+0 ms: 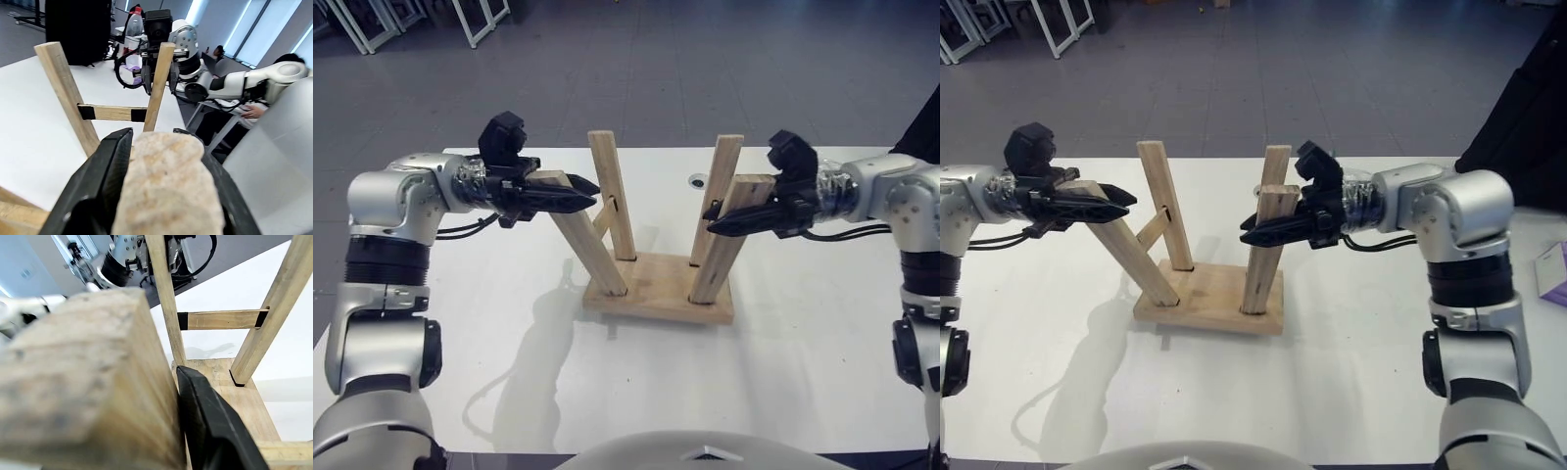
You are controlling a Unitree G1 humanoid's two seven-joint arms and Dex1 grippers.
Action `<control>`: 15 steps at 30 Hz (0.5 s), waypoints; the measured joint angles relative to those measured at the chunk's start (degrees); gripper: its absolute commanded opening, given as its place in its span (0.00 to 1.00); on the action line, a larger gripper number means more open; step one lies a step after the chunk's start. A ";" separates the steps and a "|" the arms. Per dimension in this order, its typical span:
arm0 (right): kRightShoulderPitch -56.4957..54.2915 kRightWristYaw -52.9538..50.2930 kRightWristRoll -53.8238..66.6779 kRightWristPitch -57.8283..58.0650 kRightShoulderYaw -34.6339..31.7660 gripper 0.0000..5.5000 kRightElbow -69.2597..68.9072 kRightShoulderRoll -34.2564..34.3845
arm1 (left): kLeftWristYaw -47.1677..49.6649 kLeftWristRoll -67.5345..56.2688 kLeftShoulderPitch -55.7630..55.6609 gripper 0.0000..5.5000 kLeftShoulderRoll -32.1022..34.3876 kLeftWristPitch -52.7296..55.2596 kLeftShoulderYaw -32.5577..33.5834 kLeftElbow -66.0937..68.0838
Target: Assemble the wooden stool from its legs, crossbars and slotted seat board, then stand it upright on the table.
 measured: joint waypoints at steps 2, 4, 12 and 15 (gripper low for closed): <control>-0.37 -3.28 1.32 6.24 0.56 0.44 9.12 2.61 | 0.00 -0.74 -0.25 0.43 0.21 5.68 -2.49 2.91; -1.05 -3.92 -1.23 1.30 2.24 0.51 16.26 3.04 | 0.31 3.24 -3.54 0.49 -1.76 4.48 -3.76 10.26; -7.56 -3.25 -12.60 -18.02 7.05 0.77 43.88 6.33 | 11.25 18.30 -18.38 0.58 -14.32 -16.33 -0.28 48.89; -9.34 -3.47 -16.42 -23.60 7.10 0.87 50.77 7.11 | 13.20 20.00 -19.05 0.58 -14.29 -19.68 3.91 54.96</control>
